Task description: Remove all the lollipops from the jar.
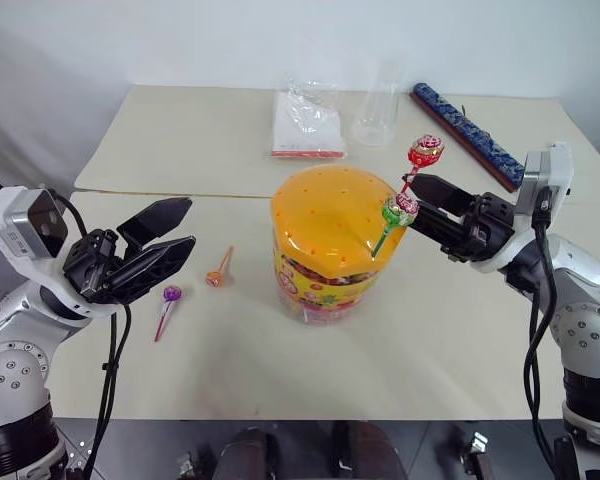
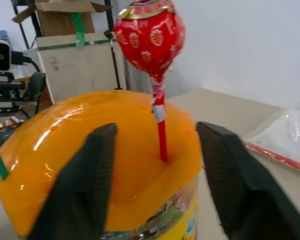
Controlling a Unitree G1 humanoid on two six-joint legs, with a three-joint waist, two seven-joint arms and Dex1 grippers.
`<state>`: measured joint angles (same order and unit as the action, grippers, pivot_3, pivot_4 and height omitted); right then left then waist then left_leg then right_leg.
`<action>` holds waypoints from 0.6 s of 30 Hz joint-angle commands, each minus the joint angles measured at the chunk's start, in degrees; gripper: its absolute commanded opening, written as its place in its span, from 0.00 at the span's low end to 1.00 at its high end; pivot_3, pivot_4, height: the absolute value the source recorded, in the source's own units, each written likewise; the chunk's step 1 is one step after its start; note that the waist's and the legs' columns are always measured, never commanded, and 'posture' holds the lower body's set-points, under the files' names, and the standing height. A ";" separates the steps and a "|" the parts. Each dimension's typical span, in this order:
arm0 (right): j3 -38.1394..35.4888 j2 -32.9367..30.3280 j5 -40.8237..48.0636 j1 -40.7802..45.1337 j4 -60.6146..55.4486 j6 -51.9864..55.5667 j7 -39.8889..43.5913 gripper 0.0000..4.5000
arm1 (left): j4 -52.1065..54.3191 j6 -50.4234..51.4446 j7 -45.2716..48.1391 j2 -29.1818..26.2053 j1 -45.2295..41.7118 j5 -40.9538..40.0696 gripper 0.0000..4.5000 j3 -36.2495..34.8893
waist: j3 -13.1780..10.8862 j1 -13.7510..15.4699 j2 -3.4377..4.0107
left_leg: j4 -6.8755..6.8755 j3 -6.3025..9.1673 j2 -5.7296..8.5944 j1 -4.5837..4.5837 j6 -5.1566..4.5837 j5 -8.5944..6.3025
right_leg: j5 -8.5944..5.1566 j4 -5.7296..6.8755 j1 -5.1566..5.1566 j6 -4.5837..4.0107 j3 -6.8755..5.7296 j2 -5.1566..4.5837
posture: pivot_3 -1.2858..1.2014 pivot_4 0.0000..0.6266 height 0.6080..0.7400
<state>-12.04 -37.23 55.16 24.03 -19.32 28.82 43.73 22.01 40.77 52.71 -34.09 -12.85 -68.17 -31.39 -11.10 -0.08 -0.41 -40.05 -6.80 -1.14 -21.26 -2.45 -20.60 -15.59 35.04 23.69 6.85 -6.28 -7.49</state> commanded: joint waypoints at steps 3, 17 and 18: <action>-3.26 2.61 2.39 1.27 0.26 -1.47 1.18 0.07 | 0.57 -1.94 1.38 -0.36 0.37 -1.25 0.82 0.68 | 0.00 0.06 0.00 | -0.01 0.00 0.00 0.00 0.00 0.00 | 0.00 -0.01 -0.01 0.00 0.00 0.00 | 0.52 0.24 1.00; -20.49 -22.51 -1.52 -13.17 8.18 9.25 7.30 0.00 | -0.57 -7.66 11.97 -5.63 -2.39 7.68 0.82 8.52 | -0.01 1.01 0.04 | 0.07 -0.12 0.10 -0.03 -0.11 -0.06 | 0.00 -0.24 -0.02 0.01 0.00 -0.03 | 0.52 0.24 1.00; -20.27 -25.58 -5.20 -16.67 9.17 8.96 9.03 0.00 | -0.59 -8.56 13.21 -6.14 -2.33 8.80 0.82 9.18 | -0.01 1.03 0.04 | 0.06 -0.14 0.06 -0.03 -0.12 -0.05 | 0.00 -0.28 -0.04 0.01 -0.01 0.00 | 0.52 0.24 1.00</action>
<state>-30.64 -59.86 54.09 9.36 -10.56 37.56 50.16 19.78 34.45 63.73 -39.23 -15.17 -61.04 -22.87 -11.12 0.95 -0.37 -40.00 -7.00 -1.11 -21.29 -2.57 -20.65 -15.58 34.74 23.65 6.86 -6.29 -7.49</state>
